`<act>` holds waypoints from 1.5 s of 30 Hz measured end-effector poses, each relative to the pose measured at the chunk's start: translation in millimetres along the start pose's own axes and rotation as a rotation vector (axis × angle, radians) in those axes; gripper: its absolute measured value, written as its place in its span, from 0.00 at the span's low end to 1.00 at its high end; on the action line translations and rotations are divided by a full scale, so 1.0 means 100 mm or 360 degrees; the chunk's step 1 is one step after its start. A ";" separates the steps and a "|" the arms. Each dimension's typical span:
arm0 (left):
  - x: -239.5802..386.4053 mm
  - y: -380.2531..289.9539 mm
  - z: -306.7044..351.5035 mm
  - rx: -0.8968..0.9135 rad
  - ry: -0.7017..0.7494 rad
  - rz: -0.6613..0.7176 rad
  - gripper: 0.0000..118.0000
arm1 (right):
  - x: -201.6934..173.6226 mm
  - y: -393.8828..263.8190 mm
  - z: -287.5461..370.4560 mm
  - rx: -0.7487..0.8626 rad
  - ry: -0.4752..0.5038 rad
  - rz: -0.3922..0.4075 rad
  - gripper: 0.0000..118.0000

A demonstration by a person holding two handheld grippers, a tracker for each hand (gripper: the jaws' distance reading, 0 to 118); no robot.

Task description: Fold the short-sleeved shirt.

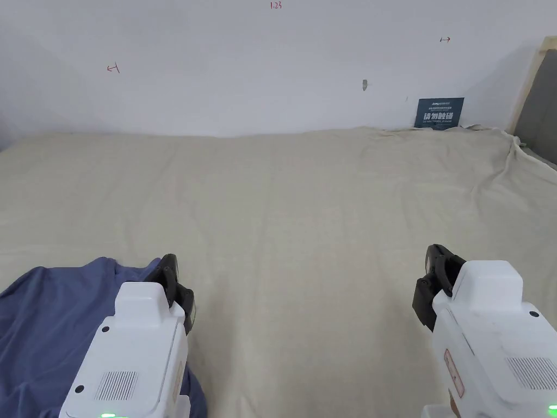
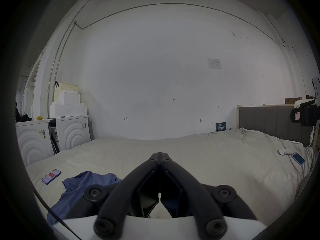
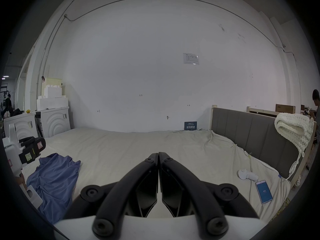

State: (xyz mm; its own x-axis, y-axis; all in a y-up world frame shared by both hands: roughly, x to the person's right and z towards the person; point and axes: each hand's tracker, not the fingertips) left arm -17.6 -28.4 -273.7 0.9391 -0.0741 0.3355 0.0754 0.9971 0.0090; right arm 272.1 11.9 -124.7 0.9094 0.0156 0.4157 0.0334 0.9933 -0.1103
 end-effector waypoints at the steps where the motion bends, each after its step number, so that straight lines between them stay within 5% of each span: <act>1: 0.00 0.00 0.00 -0.0001 -0.0001 0.0001 0.00 | 0.00 0.00 0.00 0.0002 0.0001 0.0000 0.01; 15: -0.24 0.02 0.05 0.0008 0.0071 0.0012 0.00 | -0.25 0.06 -0.08 0.0025 0.0081 0.0068 0.01; 45: -1.98 -0.07 1.06 -0.0090 0.0811 -0.0054 0.00 | -2.01 0.07 -0.24 0.0031 0.0772 0.0114 0.01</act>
State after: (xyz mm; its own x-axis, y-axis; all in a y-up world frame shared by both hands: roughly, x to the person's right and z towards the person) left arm -239.3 -18.7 -240.4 0.9789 -0.1193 -0.1659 0.1136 0.9926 -0.0437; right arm 99.3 13.1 -230.9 0.9975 0.0337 -0.0615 -0.0400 0.9938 -0.1041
